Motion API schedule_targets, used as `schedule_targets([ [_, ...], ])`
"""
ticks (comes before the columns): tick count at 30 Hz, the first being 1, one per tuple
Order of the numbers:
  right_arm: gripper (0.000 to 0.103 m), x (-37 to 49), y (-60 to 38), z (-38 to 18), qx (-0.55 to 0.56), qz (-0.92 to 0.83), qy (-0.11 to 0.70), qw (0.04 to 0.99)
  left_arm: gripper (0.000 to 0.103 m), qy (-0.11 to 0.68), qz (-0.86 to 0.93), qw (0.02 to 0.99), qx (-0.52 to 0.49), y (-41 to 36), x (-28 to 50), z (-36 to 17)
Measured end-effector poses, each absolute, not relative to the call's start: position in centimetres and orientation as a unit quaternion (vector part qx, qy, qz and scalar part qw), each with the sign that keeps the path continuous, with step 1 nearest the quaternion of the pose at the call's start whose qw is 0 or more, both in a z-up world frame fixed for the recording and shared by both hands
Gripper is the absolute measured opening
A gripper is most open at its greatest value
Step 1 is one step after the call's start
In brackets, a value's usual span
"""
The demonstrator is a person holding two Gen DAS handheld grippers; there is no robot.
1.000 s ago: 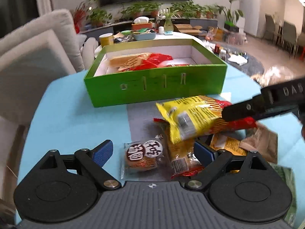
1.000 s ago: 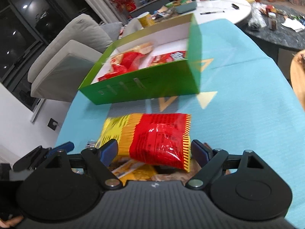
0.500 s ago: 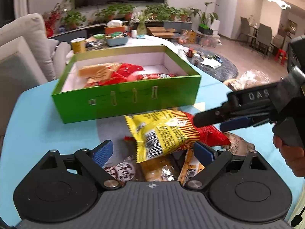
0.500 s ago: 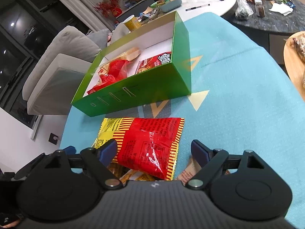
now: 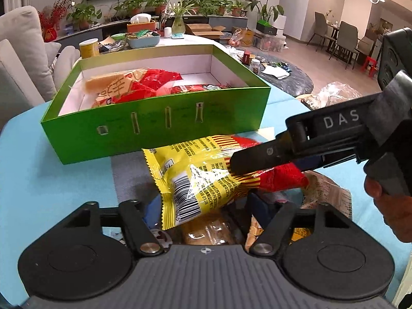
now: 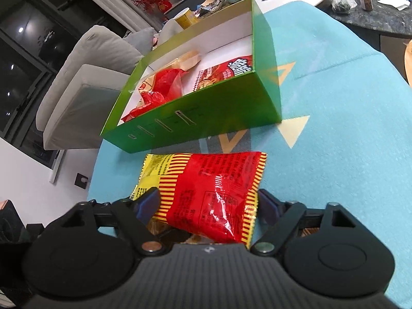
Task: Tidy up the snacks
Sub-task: 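Carry the red-and-yellow chip bag over the green box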
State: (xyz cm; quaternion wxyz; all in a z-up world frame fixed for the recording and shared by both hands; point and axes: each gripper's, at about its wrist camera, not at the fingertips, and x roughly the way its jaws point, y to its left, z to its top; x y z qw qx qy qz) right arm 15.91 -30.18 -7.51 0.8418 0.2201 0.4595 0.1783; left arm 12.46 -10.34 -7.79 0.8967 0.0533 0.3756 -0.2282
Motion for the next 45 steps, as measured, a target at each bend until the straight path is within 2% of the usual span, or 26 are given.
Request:
schedule_targets([
  [4, 0.048, 15.4, -29.7, -6.4, 0.211, 0.178, 0.445, 0.852, 0.060, 0.369, -0.232, 0.899, 0.039, -9.6, 11.7, -7.1],
  [21, 0.048, 13.6, -28.3, 0.9, 0.193, 0.189, 0.348, 0.898, 0.065, 0.271, -0.239, 0.931, 0.046, -9.6, 10.1, 0.1],
  [34, 0.048, 18.5, -30.7, 2.8, 0.212, 0.181, 0.309, 0.909, 0.066, 0.256, -0.242, 0.933, 0.072, -12.6, 16.4, 2.4],
  [45, 0.048, 23.8, -31.6, 1.1, 0.213, 0.180, 0.314, 0.908, 0.066, 0.278, -0.229, 0.929, 0.084, -13.7, 22.8, 0.1],
])
